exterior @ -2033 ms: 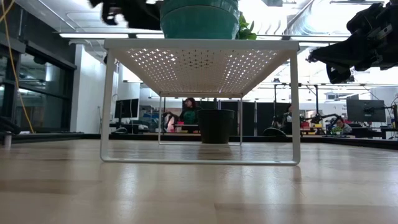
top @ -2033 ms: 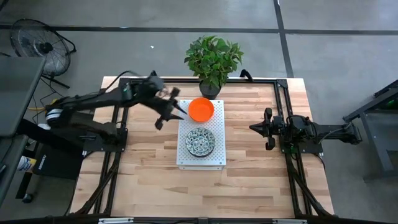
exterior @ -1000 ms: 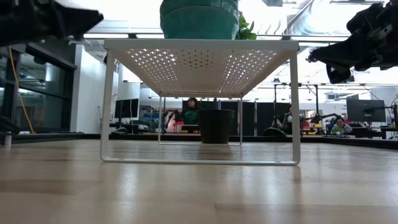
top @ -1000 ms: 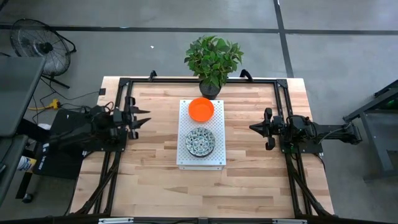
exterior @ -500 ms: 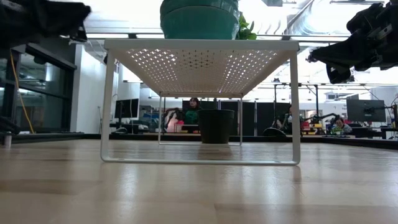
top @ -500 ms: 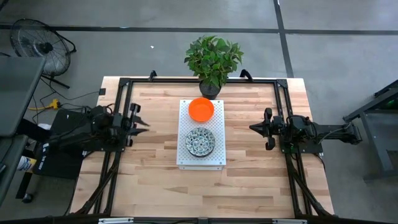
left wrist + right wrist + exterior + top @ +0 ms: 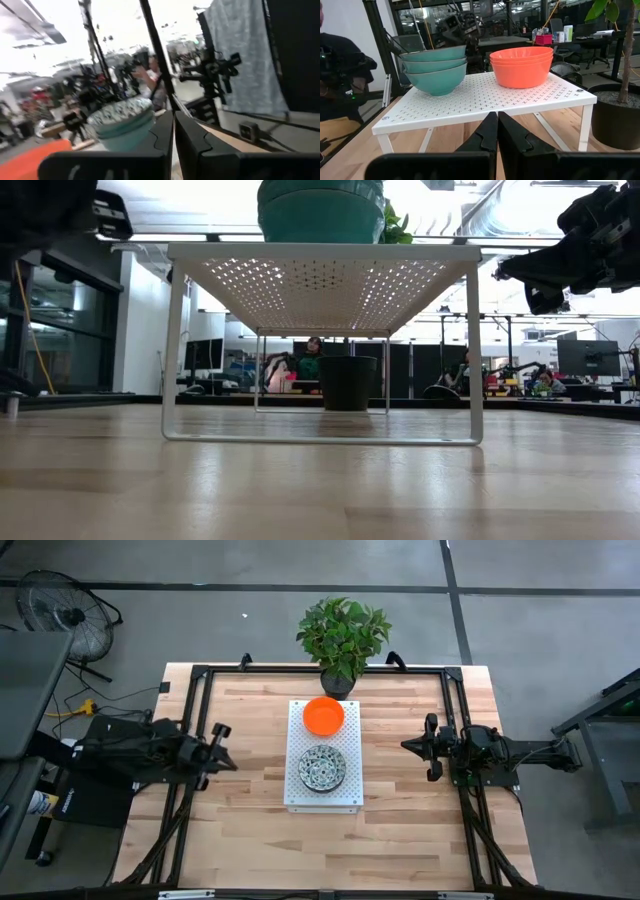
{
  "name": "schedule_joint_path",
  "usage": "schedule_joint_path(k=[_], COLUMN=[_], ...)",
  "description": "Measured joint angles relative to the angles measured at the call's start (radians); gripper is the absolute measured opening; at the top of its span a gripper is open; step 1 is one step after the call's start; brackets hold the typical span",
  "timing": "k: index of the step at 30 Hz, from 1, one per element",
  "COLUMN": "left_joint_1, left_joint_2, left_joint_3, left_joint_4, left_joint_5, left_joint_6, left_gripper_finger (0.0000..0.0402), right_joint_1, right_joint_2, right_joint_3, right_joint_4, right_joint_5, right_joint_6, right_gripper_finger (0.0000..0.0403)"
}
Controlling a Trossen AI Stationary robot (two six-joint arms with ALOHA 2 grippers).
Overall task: Pick & Place Mini bowls
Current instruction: Return to Home Position
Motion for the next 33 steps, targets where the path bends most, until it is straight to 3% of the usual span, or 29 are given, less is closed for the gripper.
schedule_joint_path(k=[4,11,15,23,33], left_joint_1=[-0.003,-0.089,-0.136,-0.246,-0.253], left_joint_2=[0.000,0.001,0.001,0.005,0.005], left_joint_3=[0.000,0.000,0.000,0.000,0.000], left_joint_4=[0.057,0.042,0.018,-0.043,-0.079], left_joint_5=[-0.084,-0.459,-0.620,-0.661,-0.686], left_joint_6=[0.048,0.078,0.059,0.132,0.194], left_gripper_finger=[0.0009,0.0009,0.0009,0.0009,0.0009], right_joint_1=[0.000,0.000,0.000,0.000,0.000], right_joint_2=[0.000,0.000,0.000,0.000,0.000], right_joint_3=[0.000,0.000,0.000,0.000,0.000], right_joint_4=[0.000,0.000,0.000,0.000,0.000], right_joint_5=[0.000,0.000,0.000,0.000,0.000], right_joint_6=[0.000,0.000,0.000,0.000,0.000], right_gripper_finger=[0.0000,0.0000,0.0000,0.0000,0.0000])
